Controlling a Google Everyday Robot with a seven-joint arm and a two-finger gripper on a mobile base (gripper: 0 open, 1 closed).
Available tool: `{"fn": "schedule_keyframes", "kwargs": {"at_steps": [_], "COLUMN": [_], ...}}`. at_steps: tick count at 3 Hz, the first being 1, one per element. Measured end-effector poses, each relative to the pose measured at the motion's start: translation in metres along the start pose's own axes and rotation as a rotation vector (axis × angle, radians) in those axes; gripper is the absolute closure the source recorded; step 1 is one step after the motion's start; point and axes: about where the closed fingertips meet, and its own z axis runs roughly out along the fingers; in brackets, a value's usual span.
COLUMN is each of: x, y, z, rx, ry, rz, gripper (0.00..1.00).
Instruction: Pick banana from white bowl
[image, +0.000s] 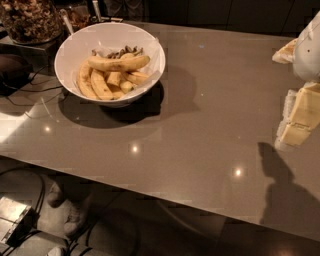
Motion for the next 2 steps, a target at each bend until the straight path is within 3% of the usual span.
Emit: {"fn": "schedule_keyframes", "kwargs": {"at_steps": [1,2], "x": [0.0,-0.023], "y": [0.0,-0.006], "z": [0.0,0.004], "rx": [0.0,-0.019], "ry": [0.0,0.041], "rz": [0.0,-0.029], "gripper": [0.0,0.0]}}
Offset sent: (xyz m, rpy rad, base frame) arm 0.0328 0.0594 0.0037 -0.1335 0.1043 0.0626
